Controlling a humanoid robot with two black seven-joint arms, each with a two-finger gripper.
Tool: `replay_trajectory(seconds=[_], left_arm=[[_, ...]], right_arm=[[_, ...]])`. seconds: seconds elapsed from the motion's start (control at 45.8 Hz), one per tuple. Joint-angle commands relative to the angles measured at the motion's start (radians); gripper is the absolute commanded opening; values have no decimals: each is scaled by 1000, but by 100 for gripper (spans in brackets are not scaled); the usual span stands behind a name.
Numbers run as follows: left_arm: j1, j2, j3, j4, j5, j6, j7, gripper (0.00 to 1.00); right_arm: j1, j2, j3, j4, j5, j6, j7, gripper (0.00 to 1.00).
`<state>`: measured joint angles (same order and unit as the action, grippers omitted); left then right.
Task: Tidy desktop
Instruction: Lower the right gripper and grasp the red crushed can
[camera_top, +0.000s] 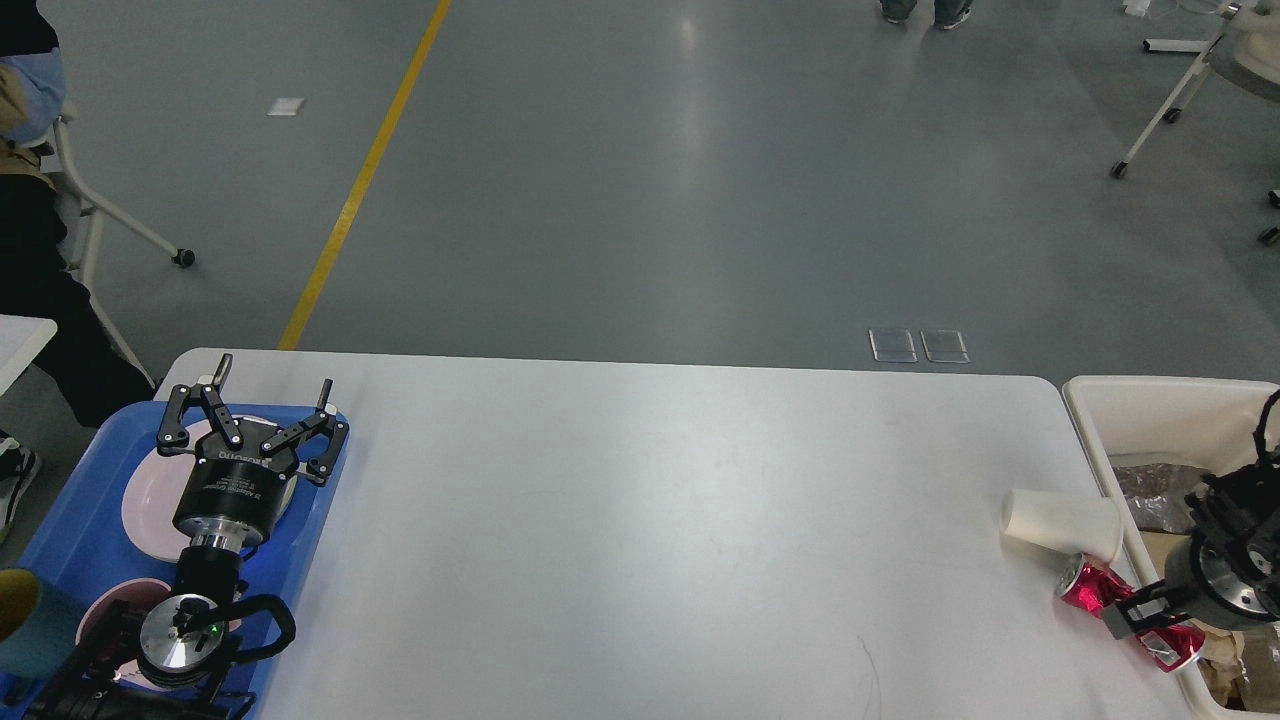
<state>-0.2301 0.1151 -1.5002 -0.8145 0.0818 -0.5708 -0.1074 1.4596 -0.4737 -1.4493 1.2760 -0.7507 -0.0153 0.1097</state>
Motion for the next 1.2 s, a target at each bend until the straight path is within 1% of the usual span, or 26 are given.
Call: replay_trajectory(seconds=[0.0, 0.022, 0.066, 0.175, 0.371, 0.546, 0.765, 0.874, 0.94, 0.983, 1.136, 1.18], left_arm=[[0, 0, 0, 0, 0, 0, 0, 96], [0, 0, 0, 0, 0, 0, 0, 96], [0, 0, 0, 0, 1, 0, 0, 96], [0, 0, 0, 0, 0, 0, 0, 96], [0, 0, 0, 0, 1, 0, 0, 96], [0, 0, 0, 0, 0, 0, 0, 96], [0, 0, 0, 0, 0, 0, 0, 96], [0, 0, 0, 0, 0, 0, 0, 96], [0, 0, 0, 0, 1, 0, 0, 96], [0, 0, 0, 0, 1, 0, 0, 96], [0, 0, 0, 0, 0, 0, 0, 96], [0, 0, -2, 0, 1, 0, 0, 96]], right_arm=[[-117, 23, -3, -156, 5, -2, -7, 79], [-152, 38, -2, -200, 14, -2, -7, 79], [-192, 58, -5, -242, 30, -2, -7, 79], [-242, 78, -10, -303, 63, -2, -7, 79], [-261, 86, -3, -311, 67, -2, -5, 79], [-307, 116, -6, -317, 88, -3, -7, 79], [-355, 142, 0, -394, 163, -5, -8, 79], [-361, 150, 1, -406, 169, -5, -7, 77], [-363, 150, 1, -406, 169, -5, -8, 71], [-363, 150, 4, -406, 169, -5, -8, 64], [-370, 148, 10, -405, 172, -3, -8, 31], [-369, 145, 12, -402, 186, -3, -8, 18]])
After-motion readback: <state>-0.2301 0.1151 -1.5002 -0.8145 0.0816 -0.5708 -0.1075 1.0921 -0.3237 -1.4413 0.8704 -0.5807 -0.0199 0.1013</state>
